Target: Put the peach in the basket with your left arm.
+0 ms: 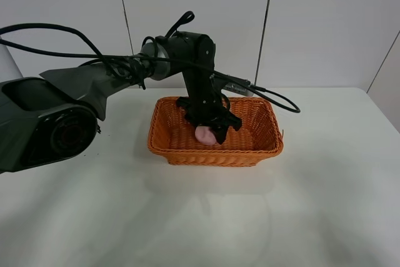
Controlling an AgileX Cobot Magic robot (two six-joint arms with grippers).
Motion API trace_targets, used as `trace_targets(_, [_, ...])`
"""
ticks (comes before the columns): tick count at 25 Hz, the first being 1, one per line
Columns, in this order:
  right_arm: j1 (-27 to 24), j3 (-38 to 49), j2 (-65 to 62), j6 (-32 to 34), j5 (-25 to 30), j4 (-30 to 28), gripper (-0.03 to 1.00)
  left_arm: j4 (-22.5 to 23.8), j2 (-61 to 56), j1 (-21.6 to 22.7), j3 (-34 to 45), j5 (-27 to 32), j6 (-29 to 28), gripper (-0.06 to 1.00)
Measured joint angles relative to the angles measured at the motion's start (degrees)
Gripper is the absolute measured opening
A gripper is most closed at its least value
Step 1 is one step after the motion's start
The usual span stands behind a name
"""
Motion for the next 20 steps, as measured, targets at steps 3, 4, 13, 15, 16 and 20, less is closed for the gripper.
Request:
trace_targets(3, [0.0, 0.0, 0.0, 0.0, 0.0, 0.0, 0.69, -0.1, 0.0, 0.0, -0.19, 1.57, -0.05, 0.86])
trace_targets(4, [0.0, 0.0, 0.0, 0.0, 0.0, 0.0, 0.69, -0.1, 0.0, 0.0, -0.24, 2.12, -0.05, 0.87])
trace_targets(13, [0.0, 0.0, 0.0, 0.0, 0.0, 0.0, 0.69, -0.3, -9.61, 5.18, -0.3, 3.26, -0.05, 0.89])
trace_targets(15, [0.0, 0.0, 0.0, 0.0, 0.0, 0.0, 0.69, -0.3, -11.27, 7.38, -0.44, 3.26, -0.05, 0.89])
trace_targets(16, [0.0, 0.0, 0.0, 0.0, 0.0, 0.0, 0.69, -0.3, -11.61, 8.52, -0.57, 3.26, -0.05, 0.89])
trace_targets(20, [0.0, 0.0, 0.0, 0.0, 0.0, 0.0, 0.69, 3.0, -11.6, 12.52, 0.77, 3.26, -0.05, 0.89])
